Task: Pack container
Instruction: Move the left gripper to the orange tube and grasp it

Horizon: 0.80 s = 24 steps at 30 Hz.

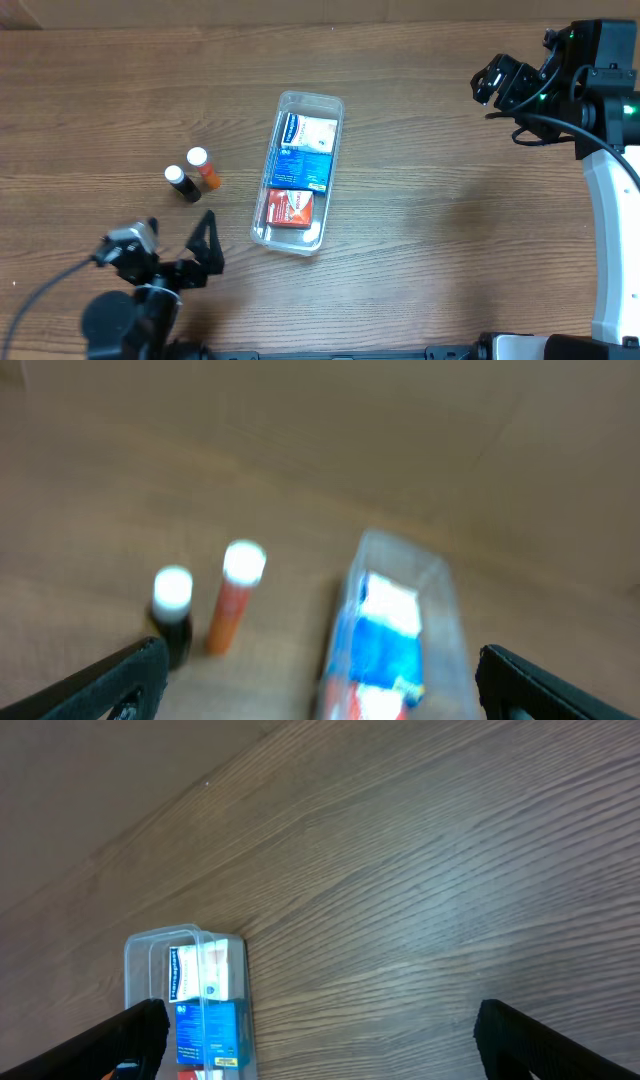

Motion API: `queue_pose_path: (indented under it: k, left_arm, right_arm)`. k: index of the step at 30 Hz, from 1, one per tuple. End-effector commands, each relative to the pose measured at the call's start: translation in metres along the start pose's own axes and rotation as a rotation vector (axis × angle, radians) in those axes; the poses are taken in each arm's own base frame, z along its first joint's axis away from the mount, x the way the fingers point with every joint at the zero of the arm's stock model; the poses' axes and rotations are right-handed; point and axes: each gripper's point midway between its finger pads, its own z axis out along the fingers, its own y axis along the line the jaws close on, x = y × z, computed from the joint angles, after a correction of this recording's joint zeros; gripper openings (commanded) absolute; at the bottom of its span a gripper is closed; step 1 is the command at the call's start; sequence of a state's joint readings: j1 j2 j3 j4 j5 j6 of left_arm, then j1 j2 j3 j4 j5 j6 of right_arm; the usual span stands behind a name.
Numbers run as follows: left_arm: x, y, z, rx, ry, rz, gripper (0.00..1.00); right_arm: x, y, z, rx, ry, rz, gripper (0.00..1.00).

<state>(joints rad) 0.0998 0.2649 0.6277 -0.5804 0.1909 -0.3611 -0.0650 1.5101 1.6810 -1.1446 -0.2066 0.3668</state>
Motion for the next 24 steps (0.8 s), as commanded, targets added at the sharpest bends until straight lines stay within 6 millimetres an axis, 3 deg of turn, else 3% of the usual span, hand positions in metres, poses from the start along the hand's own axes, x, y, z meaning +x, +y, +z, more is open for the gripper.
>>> queue_pose_path:
  k: [1, 3, 6, 10, 12, 17, 24]
  left_arm:
    - [-0.044, -0.011, 0.008, -0.072, 0.151, 0.024, 1.00]
    - [-0.056, -0.013, 0.022, -0.102, 0.257, 0.054, 1.00]
    - [-0.062, 0.003, 0.050, -0.209, 0.444, 0.120, 1.00]
    - [-0.045, 0.023, 0.095, -0.271, 0.690, 0.149, 1.00]
    - [-0.025, 0.027, 0.114, -0.259, 0.810, 0.113, 1.00]
    - [0.008, 0.054, 0.124, -0.371, 0.956, 0.069, 1.00]
    - [0.003, 0.080, 0.116, -0.537, 0.919, -0.042, 1.00]
  right_arm:
    - [-0.003, 0.002, -0.006, -0.010, -0.015, 0.006, 1.00]
    - [-0.003, 0.002, -0.006, -0.010, -0.015, 0.006, 1.00]
    - [-0.003, 0.002, -0.006, -0.010, -0.015, 0.006, 1.00]
    - [-0.003, 0.002, -0.006, -0.010, -0.015, 0.006, 1.00]
    - [-0.003, 0.002, -0.006, -0.010, -0.015, 0.006, 1.00]
    - [-0.003, 0.002, -0.006, -0.010, -0.015, 0.006, 1.00]
    - [-0.003, 0.002, -0.006, -0.010, -0.015, 0.006, 1.00]
